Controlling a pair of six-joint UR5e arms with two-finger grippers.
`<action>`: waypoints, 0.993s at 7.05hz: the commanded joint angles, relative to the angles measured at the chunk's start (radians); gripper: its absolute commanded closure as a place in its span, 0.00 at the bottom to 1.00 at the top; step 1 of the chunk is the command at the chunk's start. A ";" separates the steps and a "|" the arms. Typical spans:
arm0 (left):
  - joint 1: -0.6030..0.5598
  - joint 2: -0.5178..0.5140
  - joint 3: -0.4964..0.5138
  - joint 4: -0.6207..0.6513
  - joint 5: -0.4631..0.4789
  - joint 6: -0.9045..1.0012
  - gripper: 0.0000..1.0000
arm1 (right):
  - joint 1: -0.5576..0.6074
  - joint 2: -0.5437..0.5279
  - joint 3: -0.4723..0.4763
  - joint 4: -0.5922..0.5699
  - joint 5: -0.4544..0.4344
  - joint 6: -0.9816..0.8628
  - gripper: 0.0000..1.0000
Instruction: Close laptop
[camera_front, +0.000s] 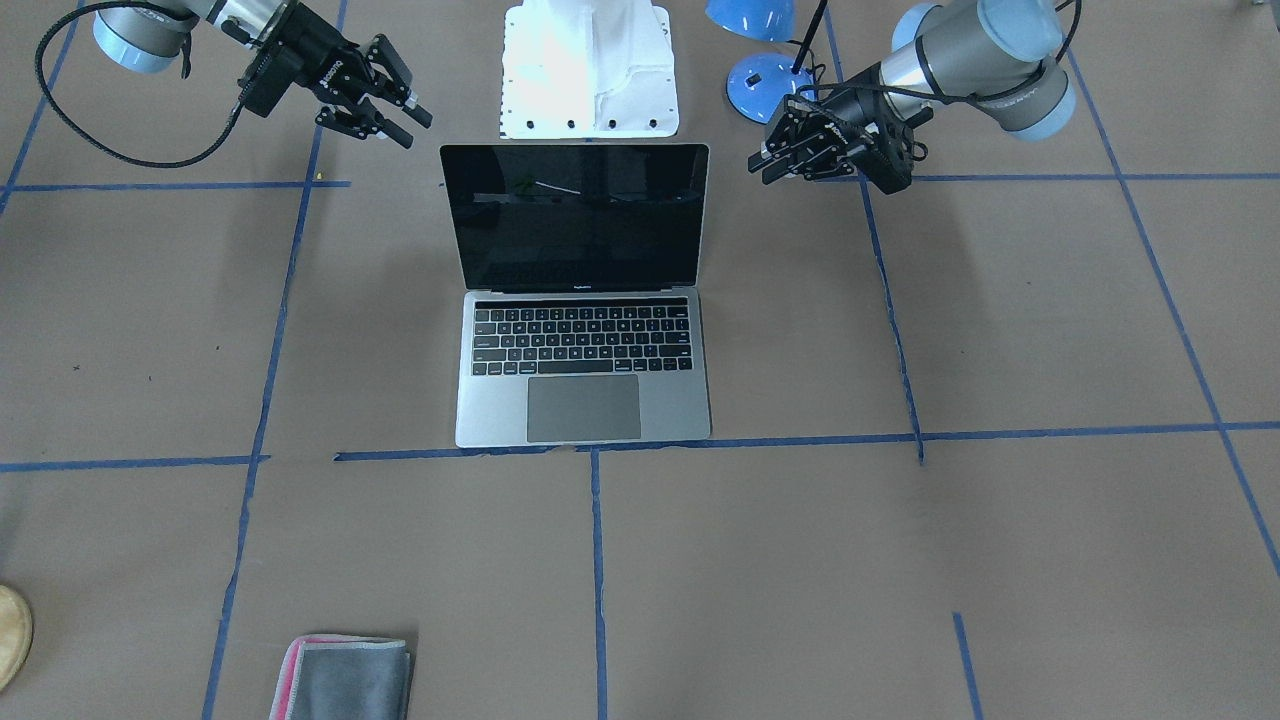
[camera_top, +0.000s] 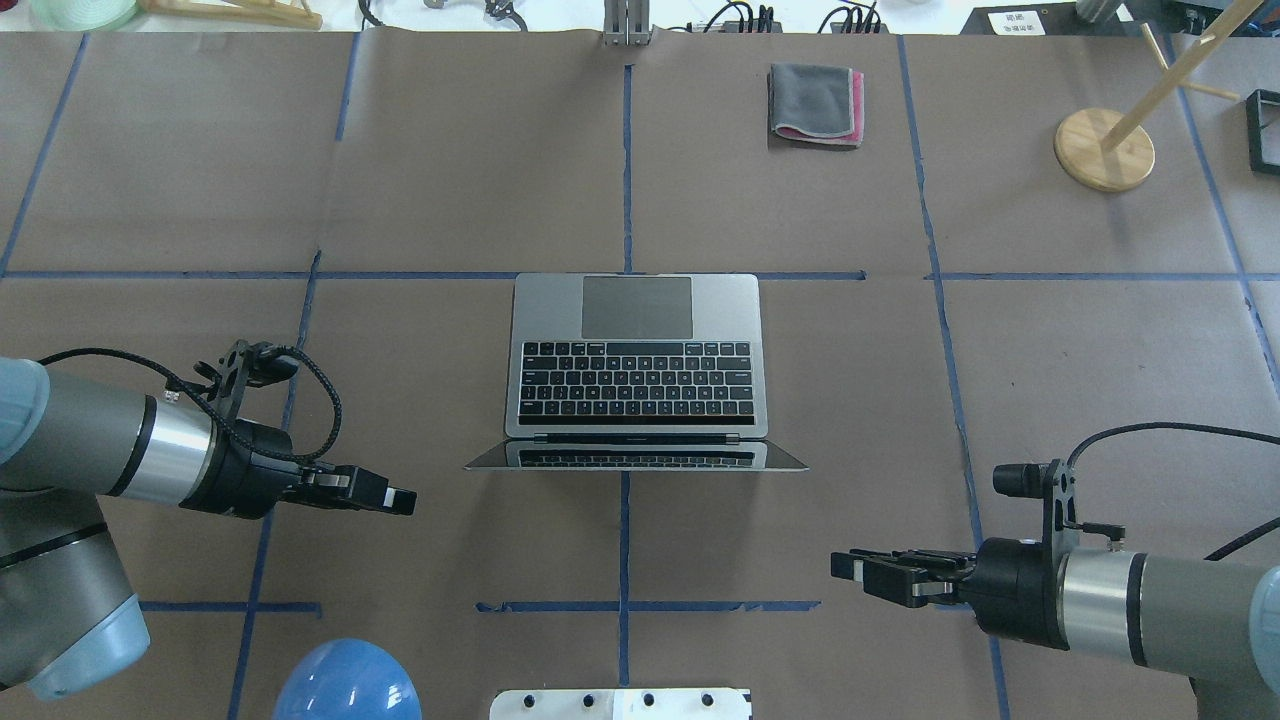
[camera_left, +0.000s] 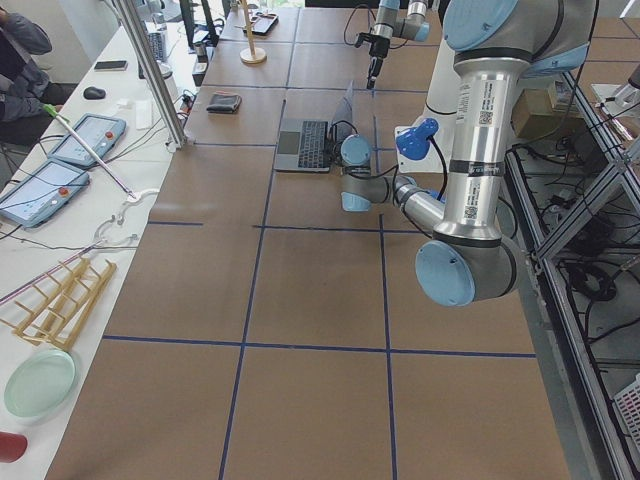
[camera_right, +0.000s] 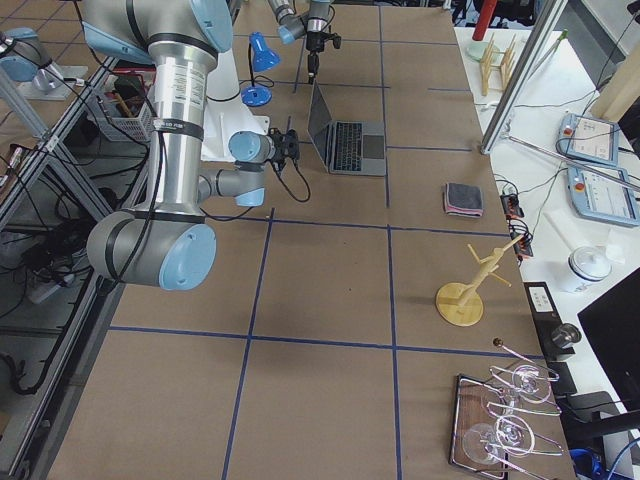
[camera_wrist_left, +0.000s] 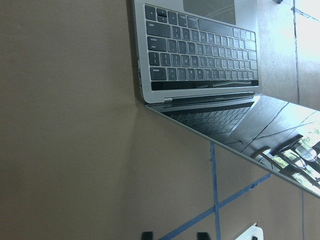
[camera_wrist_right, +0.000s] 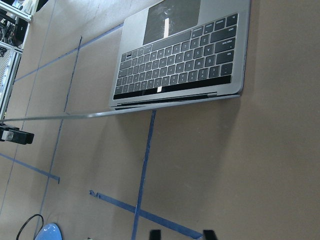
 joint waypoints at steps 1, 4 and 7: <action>0.032 -0.031 -0.001 0.000 0.008 -0.003 0.96 | -0.012 0.040 0.000 -0.033 -0.046 0.003 0.80; 0.094 -0.043 -0.047 0.000 0.112 -0.067 0.97 | -0.042 0.114 -0.001 -0.110 -0.115 0.006 0.89; 0.095 -0.048 -0.063 0.000 0.166 -0.097 1.00 | -0.042 0.119 -0.006 -0.110 -0.150 0.009 1.00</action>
